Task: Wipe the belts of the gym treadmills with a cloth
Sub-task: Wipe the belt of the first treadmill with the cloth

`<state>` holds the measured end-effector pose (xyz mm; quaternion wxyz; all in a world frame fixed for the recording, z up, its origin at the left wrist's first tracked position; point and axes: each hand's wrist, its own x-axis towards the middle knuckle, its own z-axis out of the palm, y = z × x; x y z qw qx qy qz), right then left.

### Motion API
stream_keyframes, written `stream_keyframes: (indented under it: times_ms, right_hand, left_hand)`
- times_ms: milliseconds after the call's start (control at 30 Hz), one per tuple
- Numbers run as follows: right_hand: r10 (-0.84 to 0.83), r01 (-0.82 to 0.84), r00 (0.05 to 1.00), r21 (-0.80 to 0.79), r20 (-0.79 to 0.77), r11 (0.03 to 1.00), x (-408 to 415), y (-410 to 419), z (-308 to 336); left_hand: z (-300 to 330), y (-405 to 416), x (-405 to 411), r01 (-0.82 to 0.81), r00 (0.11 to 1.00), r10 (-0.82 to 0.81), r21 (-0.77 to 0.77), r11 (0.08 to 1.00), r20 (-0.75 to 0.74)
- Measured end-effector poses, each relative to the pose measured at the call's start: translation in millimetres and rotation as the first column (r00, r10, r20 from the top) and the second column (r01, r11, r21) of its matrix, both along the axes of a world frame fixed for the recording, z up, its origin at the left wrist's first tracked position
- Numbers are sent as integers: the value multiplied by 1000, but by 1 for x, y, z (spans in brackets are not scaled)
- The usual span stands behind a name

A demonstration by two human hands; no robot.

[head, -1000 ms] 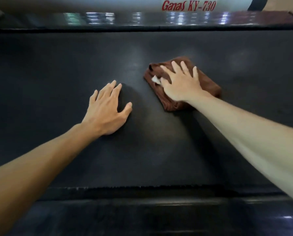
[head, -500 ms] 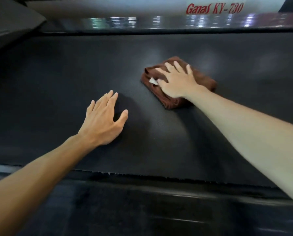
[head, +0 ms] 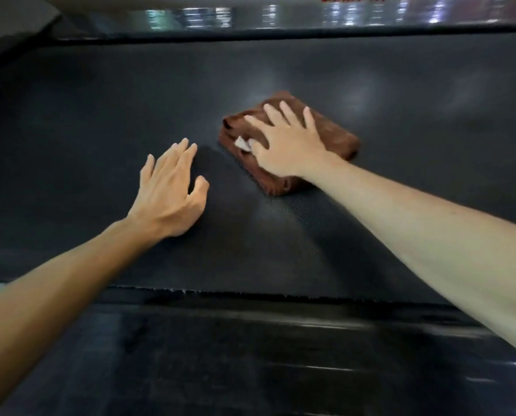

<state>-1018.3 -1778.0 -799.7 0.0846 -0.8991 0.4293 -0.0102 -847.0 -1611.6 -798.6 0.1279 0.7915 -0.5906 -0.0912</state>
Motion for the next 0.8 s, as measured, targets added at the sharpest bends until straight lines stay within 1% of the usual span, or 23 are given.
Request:
stream_keyframes:
  times_ms: [133, 200, 300, 433, 500, 667, 800]
  right_hand:
    - [150, -149, 986, -19, 74, 989, -44, 90, -1]
    - [143, -140, 986, -34, 82, 990, -79, 122, -3]
    - [47, -47, 997, -5, 57, 999, -124, 119, -2]
    - [-111, 111, 993, 4, 40, 994, -179, 96, -1]
    - [-188, 188, 981, 8, 43, 982, -205, 88, -1]
    - [-364, 364, 931, 16, 31, 931, -270, 69, 5]
    - [-510, 509, 860, 18, 21, 860, -340, 55, 8]
  left_hand:
    - [9, -17, 6, -3, 1000, 4, -41, 999, 12]
    - [10, -26, 5, 1, 1000, 0, -49, 999, 22]
    - [9, -45, -18, 56, 998, -54, -57, 997, 34]
    - [0, -66, -89, 188, 982, -188, -14, 982, 23]
    - [-4, -74, -127, 252, 968, -252, -22, 968, -2]
    - [-5, -90, -219, 422, 905, -425, -65, 904, -34]
    - [-6, -92, -278, 543, 837, -546, -74, 836, -23]
